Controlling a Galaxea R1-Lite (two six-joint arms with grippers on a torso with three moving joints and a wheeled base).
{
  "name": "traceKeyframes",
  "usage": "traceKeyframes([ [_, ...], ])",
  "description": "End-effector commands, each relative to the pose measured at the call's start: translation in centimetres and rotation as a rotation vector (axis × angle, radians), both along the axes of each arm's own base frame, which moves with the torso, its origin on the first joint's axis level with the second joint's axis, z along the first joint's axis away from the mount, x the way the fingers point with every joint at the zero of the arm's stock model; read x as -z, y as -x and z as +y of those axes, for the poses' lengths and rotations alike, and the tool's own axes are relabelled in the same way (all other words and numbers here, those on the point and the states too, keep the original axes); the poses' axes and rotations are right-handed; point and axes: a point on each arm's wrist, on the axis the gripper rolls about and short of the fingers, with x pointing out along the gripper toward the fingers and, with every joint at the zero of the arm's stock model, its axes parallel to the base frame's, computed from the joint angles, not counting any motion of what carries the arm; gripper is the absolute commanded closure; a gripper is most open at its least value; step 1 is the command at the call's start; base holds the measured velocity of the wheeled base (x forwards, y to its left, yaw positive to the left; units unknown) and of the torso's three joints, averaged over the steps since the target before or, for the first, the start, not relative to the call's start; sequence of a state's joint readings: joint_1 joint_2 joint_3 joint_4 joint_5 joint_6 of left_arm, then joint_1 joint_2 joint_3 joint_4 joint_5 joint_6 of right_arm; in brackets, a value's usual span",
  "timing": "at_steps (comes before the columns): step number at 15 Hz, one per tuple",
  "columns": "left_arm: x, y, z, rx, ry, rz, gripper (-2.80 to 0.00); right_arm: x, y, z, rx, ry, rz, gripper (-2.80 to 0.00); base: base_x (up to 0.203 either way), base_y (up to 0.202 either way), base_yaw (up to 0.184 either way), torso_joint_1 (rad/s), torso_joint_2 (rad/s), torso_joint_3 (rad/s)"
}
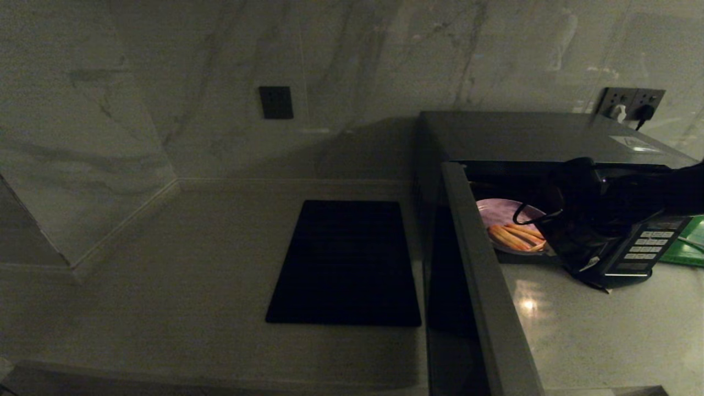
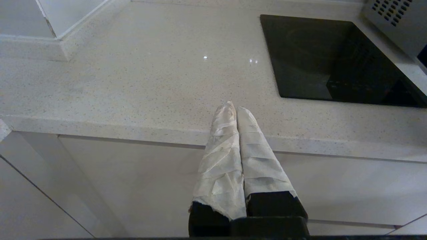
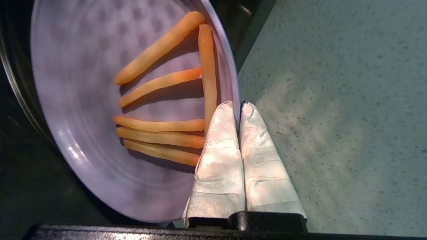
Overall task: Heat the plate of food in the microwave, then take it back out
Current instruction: Take the plate out of the microwave
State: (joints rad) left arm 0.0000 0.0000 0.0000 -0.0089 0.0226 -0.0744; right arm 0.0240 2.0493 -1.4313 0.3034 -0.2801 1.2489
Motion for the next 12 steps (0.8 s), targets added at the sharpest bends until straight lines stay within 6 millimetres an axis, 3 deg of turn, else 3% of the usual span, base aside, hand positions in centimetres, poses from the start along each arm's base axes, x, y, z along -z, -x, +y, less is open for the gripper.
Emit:
traceKeyframes([
  [1,0.0,0.0,0.0,0.0,0.001,0.001,0.0,-0.9,0.5,0.0,0.008,0.001,-0.02,0.0,0.0,0.0,0.0,0.0,0.0,0.0],
  [7,0.0,0.0,0.0,0.0,0.001,0.0,0.0,-2.5,3.0,0.0,0.007,0.001,-0.039,0.0,0.0,0.0,0.0,0.0,0.0,0.0],
  [12,0.0,0.0,0.0,0.0,0.001,0.0,0.0,-4.0,6.6,-0.1,0.007,0.001,-0.028,0.0,0.0,0.0,0.0,0.0,0.0,0.0],
])
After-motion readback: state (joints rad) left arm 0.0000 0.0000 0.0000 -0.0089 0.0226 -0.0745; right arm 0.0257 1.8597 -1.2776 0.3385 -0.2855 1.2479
